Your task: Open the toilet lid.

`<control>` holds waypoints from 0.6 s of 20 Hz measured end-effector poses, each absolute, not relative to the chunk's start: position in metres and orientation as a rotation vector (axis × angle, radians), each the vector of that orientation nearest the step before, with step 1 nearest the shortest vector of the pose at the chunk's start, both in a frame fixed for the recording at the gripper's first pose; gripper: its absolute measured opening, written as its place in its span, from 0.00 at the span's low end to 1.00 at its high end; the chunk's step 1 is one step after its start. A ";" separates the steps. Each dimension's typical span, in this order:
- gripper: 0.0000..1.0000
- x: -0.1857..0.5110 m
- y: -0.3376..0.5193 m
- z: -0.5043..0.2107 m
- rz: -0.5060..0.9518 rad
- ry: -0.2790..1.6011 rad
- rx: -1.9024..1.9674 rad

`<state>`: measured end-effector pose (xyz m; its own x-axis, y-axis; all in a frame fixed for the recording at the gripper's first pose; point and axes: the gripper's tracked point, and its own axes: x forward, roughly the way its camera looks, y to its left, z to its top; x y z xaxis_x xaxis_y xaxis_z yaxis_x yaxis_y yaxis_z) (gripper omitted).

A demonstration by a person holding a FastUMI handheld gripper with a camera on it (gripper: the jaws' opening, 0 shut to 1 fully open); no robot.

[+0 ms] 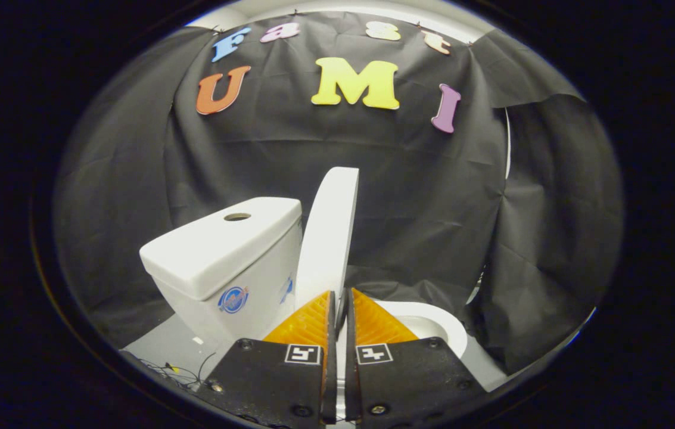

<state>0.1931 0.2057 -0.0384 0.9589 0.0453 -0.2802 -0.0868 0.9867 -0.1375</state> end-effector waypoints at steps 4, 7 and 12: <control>0.09 0.190 0.226 -0.042 0.087 0.269 -0.193; 0.09 0.190 0.245 -0.044 0.105 0.266 -0.225; 0.09 0.189 0.270 -0.050 0.120 0.261 -0.293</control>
<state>0.1891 0.2697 -0.0496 0.9593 0.0791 -0.2711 -0.1544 0.9506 -0.2692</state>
